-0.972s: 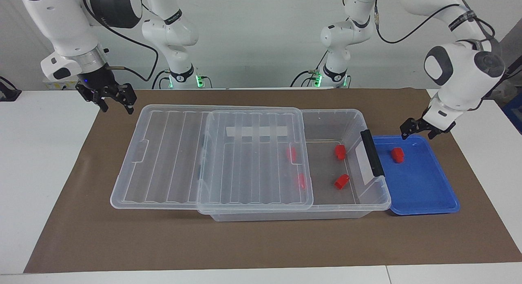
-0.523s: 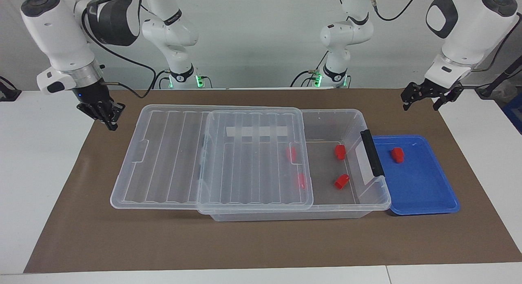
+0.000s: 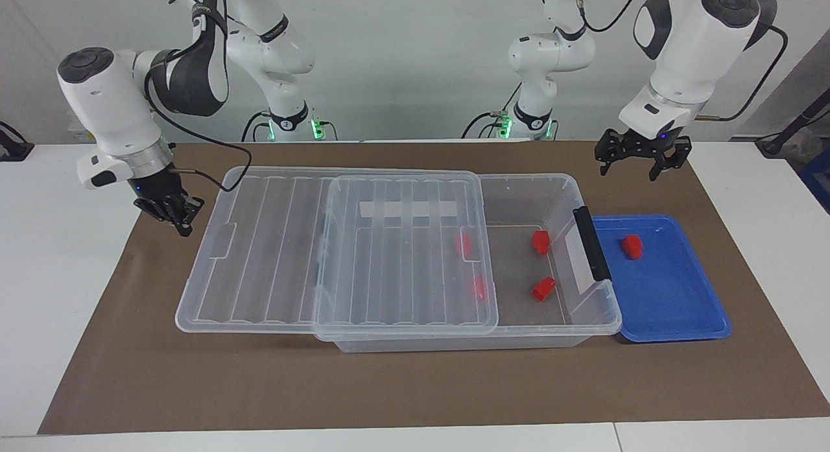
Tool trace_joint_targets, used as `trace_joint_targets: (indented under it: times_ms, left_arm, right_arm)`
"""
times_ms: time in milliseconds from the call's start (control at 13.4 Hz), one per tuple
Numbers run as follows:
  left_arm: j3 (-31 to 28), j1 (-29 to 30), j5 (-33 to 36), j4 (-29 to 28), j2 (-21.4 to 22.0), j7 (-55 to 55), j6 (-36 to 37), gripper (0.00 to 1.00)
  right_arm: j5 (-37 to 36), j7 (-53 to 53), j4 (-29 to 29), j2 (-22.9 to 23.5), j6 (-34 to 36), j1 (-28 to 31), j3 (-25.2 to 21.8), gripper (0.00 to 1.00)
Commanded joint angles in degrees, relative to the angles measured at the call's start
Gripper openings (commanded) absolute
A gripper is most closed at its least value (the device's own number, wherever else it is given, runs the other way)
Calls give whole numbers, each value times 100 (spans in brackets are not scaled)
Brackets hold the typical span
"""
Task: Place red block in blue tray from box
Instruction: 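Lower the red block into the blue tray and open the left gripper, then slide the clear lid back over the box with the right gripper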
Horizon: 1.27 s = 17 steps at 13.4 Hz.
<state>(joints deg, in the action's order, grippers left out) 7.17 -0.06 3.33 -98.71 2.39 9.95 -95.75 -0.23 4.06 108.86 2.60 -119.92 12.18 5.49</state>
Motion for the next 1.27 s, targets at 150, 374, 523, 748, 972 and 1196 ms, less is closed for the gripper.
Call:
trace_joint_targets:
  times_ms: [150,374,523,748,972,1196]
  left_arm:
    - [-58,-21,-104,-183,95,-37,-373,100]
    - [-58,-3,-105,-595,262,-29,-742,100]
    - [-58,-73,-105,-772,332,-37,-971,100]
    - [-50,-82,-105,-773,332,-37,-972,100]
    - [-50,-82,-105,-773,332,-37,-963,100]
    - [-50,-73,-105,-764,332,-37,-963,100]
  right_arm:
    - [-21,77,337,-14,-357,-49,48,0]
    - [-12,130,337,-5,-366,-330,57,0]
    - [6,121,337,-5,-339,-601,57,0]
    - [50,103,346,-14,-287,-970,57,0]
    - [58,112,355,-23,-260,-1401,57,0]
    - [93,95,390,-32,-234,-1647,57,0]
